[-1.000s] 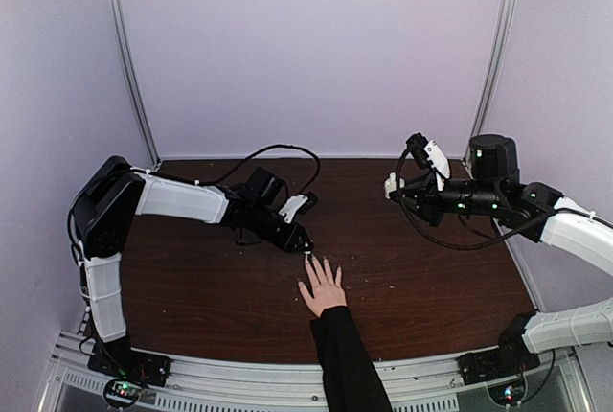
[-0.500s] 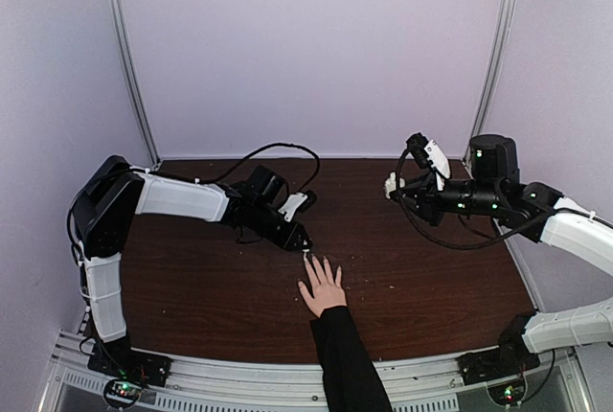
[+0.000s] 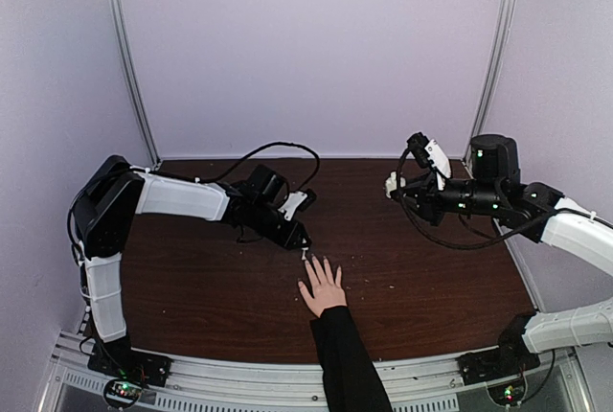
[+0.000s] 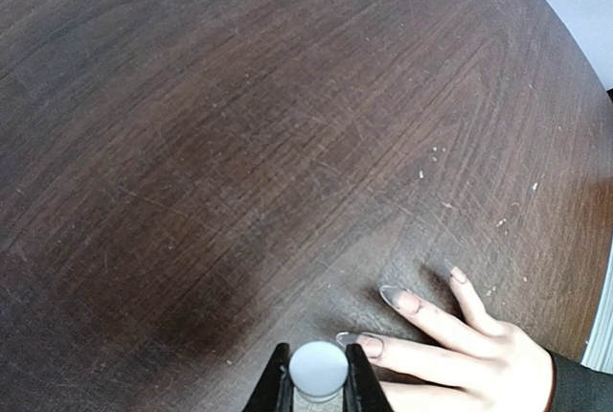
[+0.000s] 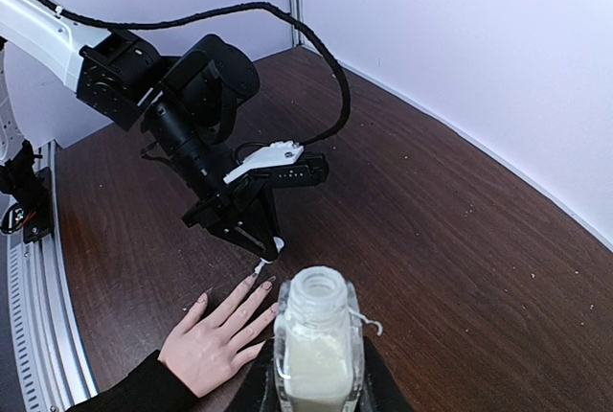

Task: Paint the nails
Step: Close the nail polish bottle cap on the nail polish bottle.

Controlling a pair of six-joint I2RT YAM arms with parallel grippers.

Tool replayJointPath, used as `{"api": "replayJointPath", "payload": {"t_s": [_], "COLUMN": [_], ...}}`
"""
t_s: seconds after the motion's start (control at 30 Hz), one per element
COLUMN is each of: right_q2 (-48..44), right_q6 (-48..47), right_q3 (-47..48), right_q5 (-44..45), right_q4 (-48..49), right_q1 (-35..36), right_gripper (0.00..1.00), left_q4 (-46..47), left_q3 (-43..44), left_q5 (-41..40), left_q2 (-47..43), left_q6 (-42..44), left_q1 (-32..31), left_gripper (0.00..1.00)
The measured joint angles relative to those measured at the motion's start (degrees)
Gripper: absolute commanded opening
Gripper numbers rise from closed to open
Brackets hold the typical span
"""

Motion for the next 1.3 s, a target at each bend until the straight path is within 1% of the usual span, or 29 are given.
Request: {"api": "replayJointPath", "payload": {"t_s": [0.2, 0.5, 0.73, 0.87, 1.07, 1.3], "right_q2": [-0.2, -1.1, -2.4, -2.7, -3.1, -2.9], "right_q6": [0.0, 0.0, 0.0, -0.1, 0.0, 0.5], "right_q3": [0.0, 0.0, 0.1, 1.0, 3.1, 5.8], "right_q5": [0.0, 0.0, 0.0, -0.3, -2.4, -5.2], "right_q4": [0.0, -0.4, -1.3, -2.6, -2.9, -1.0], "right_q1": [0.0, 0.0, 0.0, 0.0, 0.0, 1.3], "right_gripper": [0.0, 0.0, 0.0, 0.0, 0.0, 0.0], "left_q4": [-0.3, -0.1, 0.6, 0.5, 0.7, 0.5], "left_q3": [0.0, -0.7, -2.6, -2.7, -2.6, -2.7], "left_q5": [-1.4, -2.6, -3.2, -3.5, -3.0, -1.4], "left_q2": [-0.6, -6.1, -13.5, -19.2, -27.6, -34.9], "left_q6": [0.2, 0.2, 0.6, 1.7, 3.0, 3.1], "left_q1": [0.1, 0.4, 0.5, 0.5, 0.5, 0.5], "left_gripper": [0.0, 0.0, 0.0, 0.0, 0.0, 0.0]}}
